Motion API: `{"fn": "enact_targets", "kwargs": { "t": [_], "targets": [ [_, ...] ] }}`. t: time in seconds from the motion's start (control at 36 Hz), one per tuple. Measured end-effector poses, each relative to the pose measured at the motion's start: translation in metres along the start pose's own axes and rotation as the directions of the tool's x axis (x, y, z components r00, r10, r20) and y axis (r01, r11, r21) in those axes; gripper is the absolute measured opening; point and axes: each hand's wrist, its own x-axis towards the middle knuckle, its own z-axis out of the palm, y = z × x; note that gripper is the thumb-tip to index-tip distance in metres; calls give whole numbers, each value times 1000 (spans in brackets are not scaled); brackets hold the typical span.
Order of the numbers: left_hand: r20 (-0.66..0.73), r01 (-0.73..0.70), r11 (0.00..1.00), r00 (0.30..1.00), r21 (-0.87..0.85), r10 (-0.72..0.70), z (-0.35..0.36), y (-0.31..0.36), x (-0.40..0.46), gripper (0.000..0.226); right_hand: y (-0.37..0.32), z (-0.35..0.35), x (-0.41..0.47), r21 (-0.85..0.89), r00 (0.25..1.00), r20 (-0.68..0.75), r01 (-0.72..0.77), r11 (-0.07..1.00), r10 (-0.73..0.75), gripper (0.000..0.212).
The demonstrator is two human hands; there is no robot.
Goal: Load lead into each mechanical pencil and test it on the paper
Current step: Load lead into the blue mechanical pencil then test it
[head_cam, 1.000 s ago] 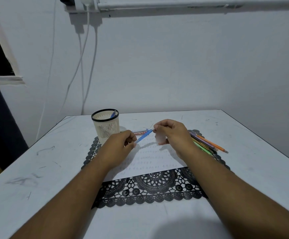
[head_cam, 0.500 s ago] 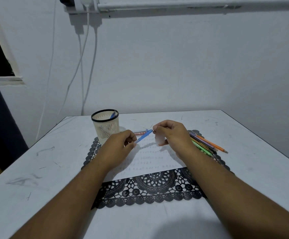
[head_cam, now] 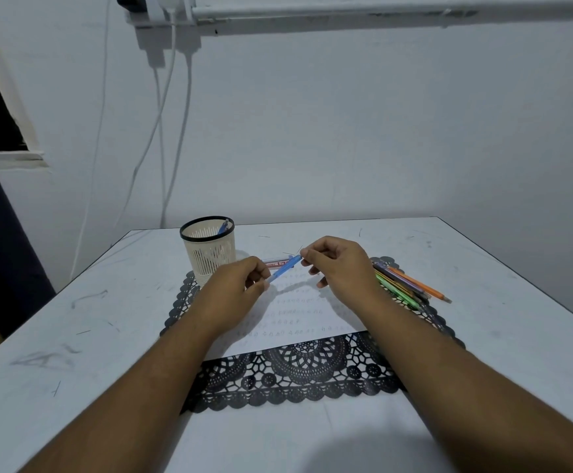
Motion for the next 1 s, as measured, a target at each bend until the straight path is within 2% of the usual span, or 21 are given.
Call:
{"fn": "enact_targets", "kwargs": {
  "t": [0.14,0.31,0.47,0.61,0.69,0.78,0.83,0.89,1.0],
  "targets": [
    [3,5,1000,1000,6,-5,0,-1,0,9,2,2,1,-146,996,-19,84,986,-87,13],
    [5,6,1000,1000,0,-6,1,-2,1,8,9,1,8,-206,993,-75,78,975,-95,30],
    [-8,16,1000,1000,21,-16,1,-3,2,7,30,-16,19,-403,996,-80,-71,912,43,16],
    [-20,51,998,998,25,-51,3,-7,4,6,38,-16,19,-448,987,-13,-149,882,160,26],
    [-21,63,998,998,31,-62,3,-8,5,5,38,-11,22,-626,983,73,-86,775,168,35],
    [-15,69,997,998,32,-69,3,-8,5,6,42,-3,28,-752,990,81,-15,659,115,22],
    [-11,66,997,998,35,-66,3,-8,4,7,47,1,31,-795,994,75,15,607,73,38],
    [-8,64,997,998,31,-64,3,-8,4,7,45,2,30,-824,996,82,47,565,36,43],
    [-8,66,997,998,29,-66,3,-7,3,7,40,1,28,-841,994,112,92,533,6,26]
  ]
}}
